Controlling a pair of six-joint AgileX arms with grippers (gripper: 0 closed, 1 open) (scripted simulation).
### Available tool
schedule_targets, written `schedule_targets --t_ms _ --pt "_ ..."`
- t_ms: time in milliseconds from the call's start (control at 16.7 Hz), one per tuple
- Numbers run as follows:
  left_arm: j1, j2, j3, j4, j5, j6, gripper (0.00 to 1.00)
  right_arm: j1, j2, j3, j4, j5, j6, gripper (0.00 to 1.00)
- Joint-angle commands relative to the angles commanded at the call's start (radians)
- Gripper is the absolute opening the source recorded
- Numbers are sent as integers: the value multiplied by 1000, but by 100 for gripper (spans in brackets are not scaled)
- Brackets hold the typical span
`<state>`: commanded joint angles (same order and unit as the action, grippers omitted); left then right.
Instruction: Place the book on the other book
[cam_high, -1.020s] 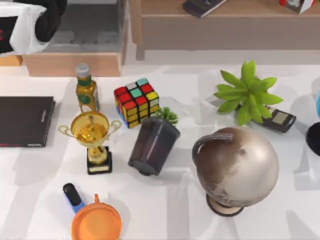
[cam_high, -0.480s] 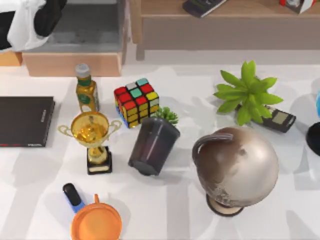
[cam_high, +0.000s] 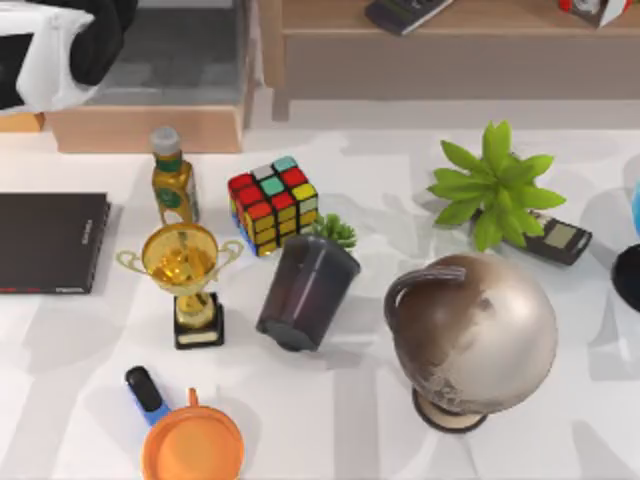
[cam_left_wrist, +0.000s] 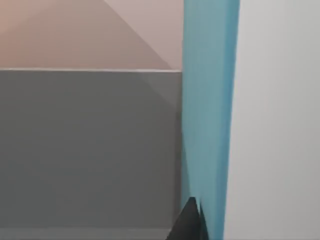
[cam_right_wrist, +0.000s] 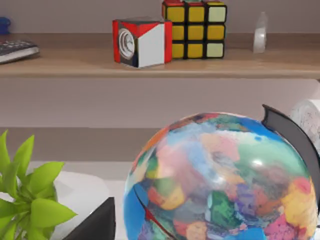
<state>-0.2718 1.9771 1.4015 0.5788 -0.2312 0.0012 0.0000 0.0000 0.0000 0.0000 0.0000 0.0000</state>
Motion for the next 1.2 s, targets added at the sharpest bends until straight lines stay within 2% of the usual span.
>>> schedule_targets --t_ms 180,360,660,960,1200 --pt "8 -57 -12 5 28 62 0 0 0 0 0 0 0 100" --pt "43 -169 -62 8 82 219 0 0 0 0 0 0 0 100" --pt "140 -398 -233 10 209 670 0 0 0 0 0 0 0 100" --pt "245 -570 -496 13 362 1175 0 0 0 0 0 0 0 100" --pt "340 -608 -733 16 456 1462 0 0 0 0 0 0 0 100"
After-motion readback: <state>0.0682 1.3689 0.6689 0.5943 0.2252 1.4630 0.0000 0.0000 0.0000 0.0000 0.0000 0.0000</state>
